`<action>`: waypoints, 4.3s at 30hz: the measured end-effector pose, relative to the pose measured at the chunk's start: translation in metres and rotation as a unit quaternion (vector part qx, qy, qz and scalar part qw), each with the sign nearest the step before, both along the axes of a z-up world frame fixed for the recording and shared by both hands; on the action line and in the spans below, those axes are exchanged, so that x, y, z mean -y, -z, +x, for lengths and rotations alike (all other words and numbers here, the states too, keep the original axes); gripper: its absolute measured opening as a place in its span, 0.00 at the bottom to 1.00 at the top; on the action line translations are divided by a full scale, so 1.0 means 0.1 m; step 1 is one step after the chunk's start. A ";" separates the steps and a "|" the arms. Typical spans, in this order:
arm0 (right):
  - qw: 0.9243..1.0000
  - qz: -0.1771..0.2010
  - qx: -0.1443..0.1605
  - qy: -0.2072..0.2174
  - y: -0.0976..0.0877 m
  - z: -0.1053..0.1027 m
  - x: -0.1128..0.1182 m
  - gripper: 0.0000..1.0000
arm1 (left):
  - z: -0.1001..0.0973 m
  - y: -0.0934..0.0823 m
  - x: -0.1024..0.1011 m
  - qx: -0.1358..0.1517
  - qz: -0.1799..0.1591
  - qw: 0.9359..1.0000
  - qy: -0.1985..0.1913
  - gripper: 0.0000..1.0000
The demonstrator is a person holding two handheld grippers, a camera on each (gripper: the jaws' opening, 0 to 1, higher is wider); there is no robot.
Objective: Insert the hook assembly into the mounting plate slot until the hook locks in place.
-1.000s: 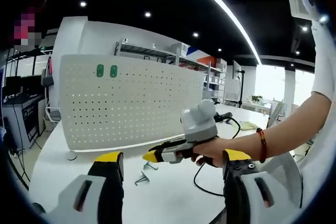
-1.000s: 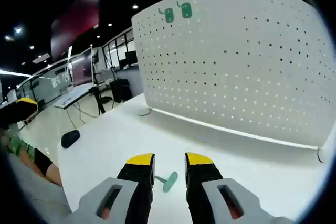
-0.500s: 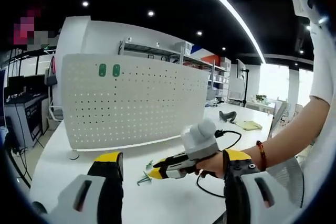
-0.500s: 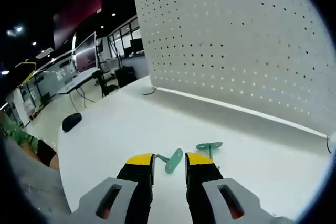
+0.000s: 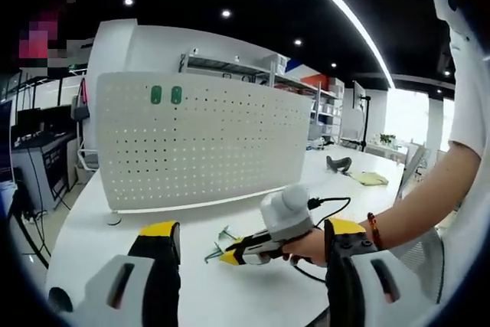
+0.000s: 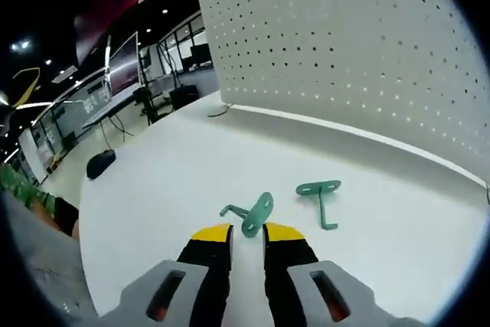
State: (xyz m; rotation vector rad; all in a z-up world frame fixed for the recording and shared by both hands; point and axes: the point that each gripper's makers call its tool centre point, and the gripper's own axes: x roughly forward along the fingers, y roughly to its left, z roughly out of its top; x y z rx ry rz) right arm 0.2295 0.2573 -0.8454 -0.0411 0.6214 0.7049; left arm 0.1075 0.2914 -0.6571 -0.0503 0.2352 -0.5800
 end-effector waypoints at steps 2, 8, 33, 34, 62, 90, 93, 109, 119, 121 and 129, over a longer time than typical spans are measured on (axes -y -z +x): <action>1.000 -0.006 -0.001 -0.002 0.03 0.01 0.00 0.13 | 0.00 0.00 -0.01 -0.001 0.001 1.000 -0.005 0.79; 1.000 -0.011 0.009 -0.001 0.03 0.05 0.05 0.07 | 0.01 0.02 -0.03 -0.004 0.004 1.000 -0.013 0.78; 0.999 0.040 -0.001 -0.012 -0.48 -0.14 0.13 0.02 | -0.03 0.03 0.10 -0.001 0.024 1.000 0.016 0.75; 0.999 0.039 0.002 -0.013 -0.52 -0.16 0.14 0.02 | -0.04 0.03 0.10 0.000 0.024 1.000 0.016 0.74; 0.992 0.118 -0.033 -0.036 -1.18 -0.79 0.24 0.02 | -0.21 0.10 0.15 0.012 0.089 0.995 0.043 0.67; 0.993 0.093 -0.044 -0.056 -1.42 -1.24 0.35 0.02 | -0.29 0.27 0.39 0.055 0.240 0.958 0.146 0.46; 0.993 0.095 -0.044 -0.059 -1.45 -1.25 0.33 0.02 | -0.26 0.30 0.40 0.056 0.247 0.956 0.151 0.44; 0.992 0.086 -0.058 -0.076 -1.52 -1.28 0.20 0.02 | -0.19 0.29 0.39 0.103 0.302 0.935 0.157 0.15; 0.991 0.085 -0.070 -0.078 -1.52 -1.28 0.16 0.02 | -0.19 0.30 0.43 0.125 0.329 0.921 0.170 0.09; 0.991 0.084 -0.071 -0.081 -1.52 -1.29 0.15 0.02 | -0.20 0.31 0.45 0.129 0.333 0.917 0.175 0.09; 0.990 0.075 -0.077 -0.090 -1.49 -1.31 0.12 0.02 | -0.19 0.33 0.48 0.129 0.344 0.913 0.178 0.08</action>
